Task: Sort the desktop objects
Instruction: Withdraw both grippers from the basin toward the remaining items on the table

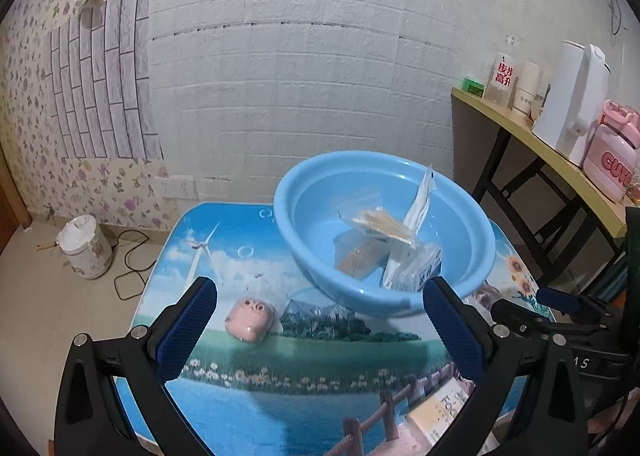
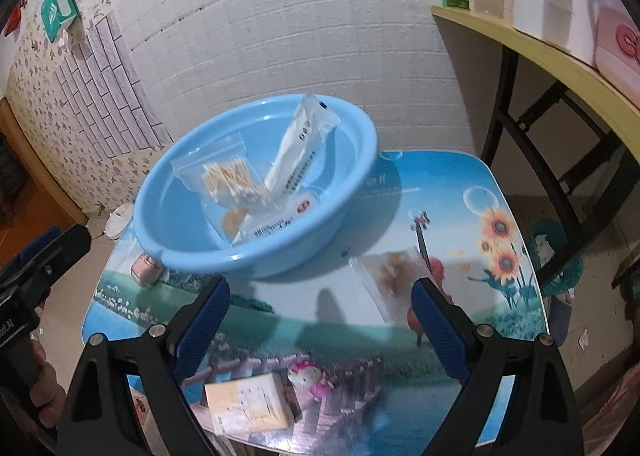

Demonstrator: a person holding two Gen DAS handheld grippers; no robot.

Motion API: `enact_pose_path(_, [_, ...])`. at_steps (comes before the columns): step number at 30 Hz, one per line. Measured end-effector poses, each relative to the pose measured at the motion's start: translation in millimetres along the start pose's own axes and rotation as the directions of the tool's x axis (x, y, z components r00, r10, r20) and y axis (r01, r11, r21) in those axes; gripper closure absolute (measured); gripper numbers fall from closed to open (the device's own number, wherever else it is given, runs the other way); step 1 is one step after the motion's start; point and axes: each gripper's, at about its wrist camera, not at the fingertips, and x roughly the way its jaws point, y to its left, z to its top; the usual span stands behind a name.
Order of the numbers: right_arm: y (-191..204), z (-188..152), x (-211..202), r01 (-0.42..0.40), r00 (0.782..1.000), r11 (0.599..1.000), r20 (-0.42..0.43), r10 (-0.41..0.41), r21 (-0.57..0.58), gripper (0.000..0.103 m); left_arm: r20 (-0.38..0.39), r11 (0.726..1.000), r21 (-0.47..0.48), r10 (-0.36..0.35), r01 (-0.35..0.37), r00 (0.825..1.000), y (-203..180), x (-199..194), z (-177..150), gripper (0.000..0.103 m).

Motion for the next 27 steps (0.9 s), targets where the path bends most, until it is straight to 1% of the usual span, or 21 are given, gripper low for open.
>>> enact_pose_path(8, [-2.0,-10.7,-6.1,0.002,1.000,1.000,-0.013,-0.002,0.004,0.010,-0.007,1.000,-0.008,-0.007,0.007,1.000,-0.9,-8.7,-9.6,0.000])
enact_pose_path(20, [-10.9,-24.9,-26.2,0.011,1.000,1.000,-0.007,-0.011,0.017,0.010,-0.010,1.000,-0.009,-0.018,0.018,1.000,-3.9,-22.3,-24.0,0.000])
enact_pose_path(27, [-16.9,-34.9,-32.7,0.027,1.000,0.999,-0.006,-0.027,0.022,0.010,-0.025,1.000,-0.010,-0.007,0.007,1.000,0.2,-23.9,-34.9,0.000])
